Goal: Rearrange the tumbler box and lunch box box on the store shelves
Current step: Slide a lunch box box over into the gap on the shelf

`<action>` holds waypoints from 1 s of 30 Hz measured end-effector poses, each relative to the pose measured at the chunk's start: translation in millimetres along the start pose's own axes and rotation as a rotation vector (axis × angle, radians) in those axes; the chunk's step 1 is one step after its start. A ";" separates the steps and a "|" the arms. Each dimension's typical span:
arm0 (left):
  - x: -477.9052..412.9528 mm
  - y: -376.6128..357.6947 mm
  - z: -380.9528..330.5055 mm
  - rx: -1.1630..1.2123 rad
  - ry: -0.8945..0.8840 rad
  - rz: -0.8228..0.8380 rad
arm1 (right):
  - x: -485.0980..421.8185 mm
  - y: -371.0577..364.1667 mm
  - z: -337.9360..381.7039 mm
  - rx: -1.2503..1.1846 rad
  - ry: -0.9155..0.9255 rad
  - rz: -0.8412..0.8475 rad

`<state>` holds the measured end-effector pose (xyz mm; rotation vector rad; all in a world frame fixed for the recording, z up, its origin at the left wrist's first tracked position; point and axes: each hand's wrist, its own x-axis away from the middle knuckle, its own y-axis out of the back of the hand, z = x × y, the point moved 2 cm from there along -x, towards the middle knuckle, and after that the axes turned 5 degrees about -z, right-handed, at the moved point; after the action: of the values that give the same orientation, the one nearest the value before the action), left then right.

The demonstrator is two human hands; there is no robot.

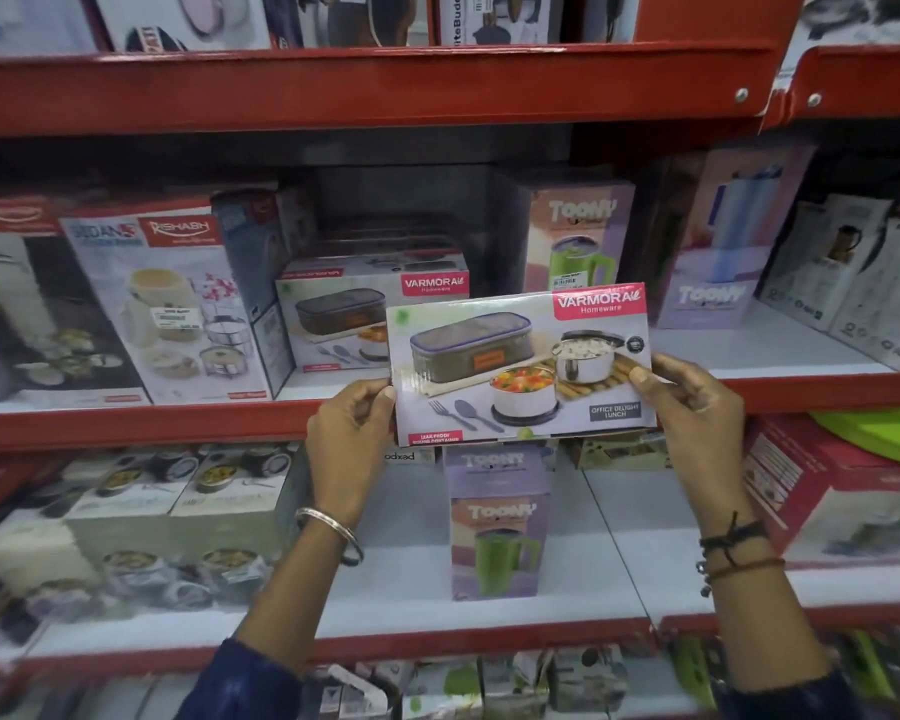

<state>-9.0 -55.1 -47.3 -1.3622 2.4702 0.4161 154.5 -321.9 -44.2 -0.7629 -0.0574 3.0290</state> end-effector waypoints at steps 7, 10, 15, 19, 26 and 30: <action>-2.7 16.2 4.3 -0.058 -0.047 -0.032 | 9.0 -12.3 5.9 0.019 0.008 0.004; -10.2 22.8 -6.5 -0.120 -0.153 -0.050 | 7.3 -29.3 19.1 0.012 0.048 -0.002; -28.3 31.1 -16.3 -0.240 -0.278 -0.044 | -0.8 -79.1 28.5 0.051 0.018 0.062; -48.2 41.2 -9.0 -0.261 -0.275 0.019 | -4.7 -120.1 27.5 0.110 0.075 0.125; -66.1 44.1 11.5 -0.355 -0.252 0.043 | 2.9 -170.4 0.9 0.161 0.069 0.174; -73.6 35.4 32.9 -0.375 -0.263 0.113 | 10.3 -183.0 -3.6 0.247 0.105 0.145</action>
<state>2.2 32.3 -45.2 -1.2013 2.3318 1.0571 148.6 -138.7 -45.0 -0.9363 0.3815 3.0385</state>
